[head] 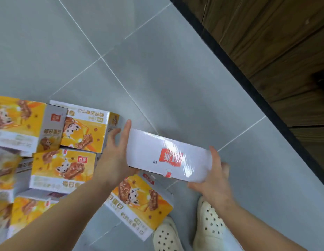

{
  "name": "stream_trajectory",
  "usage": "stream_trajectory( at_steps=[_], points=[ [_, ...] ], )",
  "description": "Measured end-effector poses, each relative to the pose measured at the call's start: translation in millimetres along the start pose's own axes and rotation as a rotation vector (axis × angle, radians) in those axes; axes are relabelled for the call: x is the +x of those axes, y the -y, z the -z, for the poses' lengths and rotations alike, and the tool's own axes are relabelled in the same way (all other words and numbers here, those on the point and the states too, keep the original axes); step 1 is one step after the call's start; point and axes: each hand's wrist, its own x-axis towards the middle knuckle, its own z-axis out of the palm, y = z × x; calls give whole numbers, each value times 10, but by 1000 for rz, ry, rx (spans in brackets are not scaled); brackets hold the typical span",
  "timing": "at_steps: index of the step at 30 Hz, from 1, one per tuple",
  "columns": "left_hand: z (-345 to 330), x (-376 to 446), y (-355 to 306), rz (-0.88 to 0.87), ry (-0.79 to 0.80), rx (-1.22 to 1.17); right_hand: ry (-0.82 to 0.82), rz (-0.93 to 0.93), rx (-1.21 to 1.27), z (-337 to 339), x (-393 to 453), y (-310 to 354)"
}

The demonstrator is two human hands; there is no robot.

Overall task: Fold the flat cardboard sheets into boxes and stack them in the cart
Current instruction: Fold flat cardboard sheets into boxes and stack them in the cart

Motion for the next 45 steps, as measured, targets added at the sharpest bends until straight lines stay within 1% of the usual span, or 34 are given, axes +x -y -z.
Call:
stream_trajectory(
  at_steps=[2, 4, 7, 9, 11, 14, 16, 20, 24, 28, 32, 34, 37, 39, 41, 43, 45],
  points=[
    [172, -215, -73, 7, -4, 60, 28, 99, -151, 147, -198, 154],
    [379, -447, -154, 38, 41, 150, 49, 194, -315, 274, -458, 316],
    [764, -869, -312, 114, 87, 165, 28, 297, -468, 492, -941, 626],
    [1020, -1186, -451, 141, 78, 144, -1, 346, -593, 652, -1254, 839],
    [1302, -1542, -595, 136, 28, 119, -14, 405, -702, 825, -1588, 1072],
    [1787, -2043, -852, 110, -58, 102, -33, 547, -840, 1099, -2135, 1441],
    [2169, -2447, -1036, 126, -108, 97, -35, 608, -941, 1283, -2602, 1711],
    [2745, -3096, -1270, 101, -215, 95, -46, 731, -1050, 1588, -3358, 2195],
    [3287, -3783, -1424, 76, -300, 178, -33, 866, -1131, 1799, -4109, 2637],
    [3656, -4321, -1500, 94, -324, 268, -31, 957, -1263, 1875, -4656, 2917],
    [3855, -4738, -1482, 141, -338, 347, -8, 1063, -1357, 1874, -5049, 3105],
    [3897, -4911, -1461, 159, -359, 332, -2, 1128, -1423, 1863, -5202, 3197],
    [3917, -5114, -1457, 136, -395, 311, -1, 1220, -1509, 1878, -5352, 3321],
    [3908, -5318, -1478, 138, -467, 268, -7, 1357, -1553, 1870, -5465, 3436],
    [3884, -5479, -1523, 159, -542, 195, -7, 1439, -1560, 1888, -5542, 3516],
    [3789, -5668, -1617, 221, -613, 90, 27, 1526, -1586, 1897, -5630, 3576],
    [3654, -5841, -1719, 274, -674, 33, 50, 1637, -1611, 1909, -5696, 3614]
  ],
)
